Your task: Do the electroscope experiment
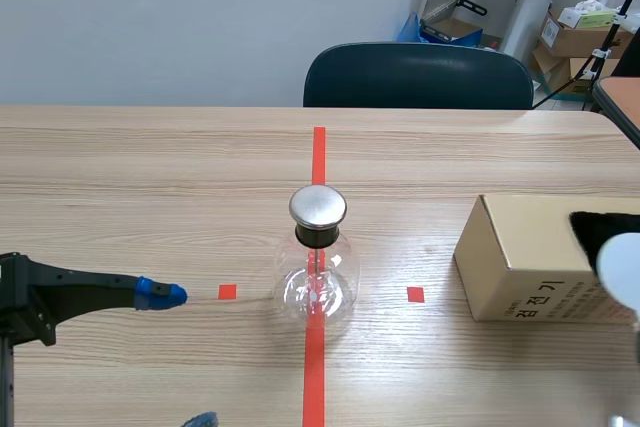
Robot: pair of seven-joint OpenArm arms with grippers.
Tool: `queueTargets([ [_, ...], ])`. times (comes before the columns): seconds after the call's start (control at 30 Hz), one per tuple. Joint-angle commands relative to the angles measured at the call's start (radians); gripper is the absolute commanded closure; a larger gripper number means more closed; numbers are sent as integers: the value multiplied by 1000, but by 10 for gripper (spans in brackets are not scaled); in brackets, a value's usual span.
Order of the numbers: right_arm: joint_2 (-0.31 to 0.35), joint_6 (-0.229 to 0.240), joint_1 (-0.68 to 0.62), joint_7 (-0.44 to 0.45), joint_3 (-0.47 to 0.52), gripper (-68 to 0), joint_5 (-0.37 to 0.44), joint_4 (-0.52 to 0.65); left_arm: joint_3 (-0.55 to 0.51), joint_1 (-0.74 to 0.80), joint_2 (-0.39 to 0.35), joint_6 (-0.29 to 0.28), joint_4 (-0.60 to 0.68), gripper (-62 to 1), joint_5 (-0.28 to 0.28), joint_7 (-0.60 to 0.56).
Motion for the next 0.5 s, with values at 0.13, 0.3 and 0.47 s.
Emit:
queueTargets([
  [0.13, 14, -47, -5, -124, 5, -8, 3, 9, -3, 8, 10, -2, 20, -467, -6, -13],
  [0.3, 14, -47, -4, 21, 4, -8, -6, 9, -3, 8, 10, -2, 20, -467, -6, -13],
  [0.47, 14, -47, -4, 143, 4, -8, -5, 9, -3, 8, 10, -2, 20, -467, -6, -13],
])
